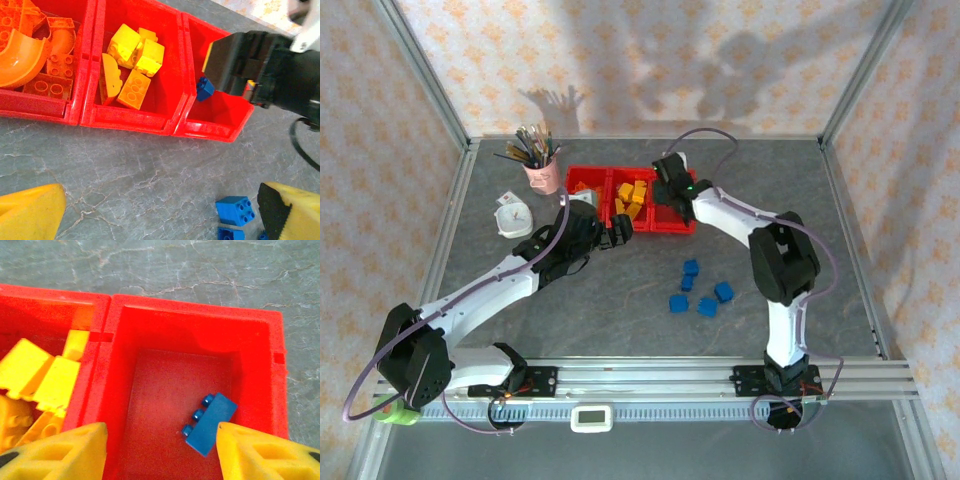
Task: Sort the legos into containers by color
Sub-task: Place the lego in the container, then pick up the lego from the center of the table.
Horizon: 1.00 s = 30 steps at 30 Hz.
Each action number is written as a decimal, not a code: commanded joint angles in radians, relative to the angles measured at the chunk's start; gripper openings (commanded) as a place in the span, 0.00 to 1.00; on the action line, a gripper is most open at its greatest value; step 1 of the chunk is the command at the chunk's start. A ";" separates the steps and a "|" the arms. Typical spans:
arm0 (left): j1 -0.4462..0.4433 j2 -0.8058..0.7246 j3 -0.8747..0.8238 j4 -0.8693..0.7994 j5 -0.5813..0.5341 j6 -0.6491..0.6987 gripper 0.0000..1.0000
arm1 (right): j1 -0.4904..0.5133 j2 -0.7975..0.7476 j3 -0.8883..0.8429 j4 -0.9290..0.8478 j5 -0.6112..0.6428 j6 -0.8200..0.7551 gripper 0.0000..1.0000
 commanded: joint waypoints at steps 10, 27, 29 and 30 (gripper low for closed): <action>-0.006 -0.147 -0.095 0.001 0.030 0.004 0.99 | 0.043 -0.372 -0.337 -0.074 -0.016 0.118 0.72; -0.186 -0.190 -0.292 0.141 -0.069 -0.131 0.99 | 0.124 -0.409 -0.685 0.020 -0.093 0.264 0.84; -0.191 -0.179 -0.305 0.155 -0.065 -0.153 0.99 | 0.126 -0.387 -0.691 0.020 -0.083 0.267 0.84; -0.196 -0.174 -0.311 0.164 -0.063 -0.159 0.99 | 0.129 -0.379 -0.696 0.017 -0.062 0.271 0.84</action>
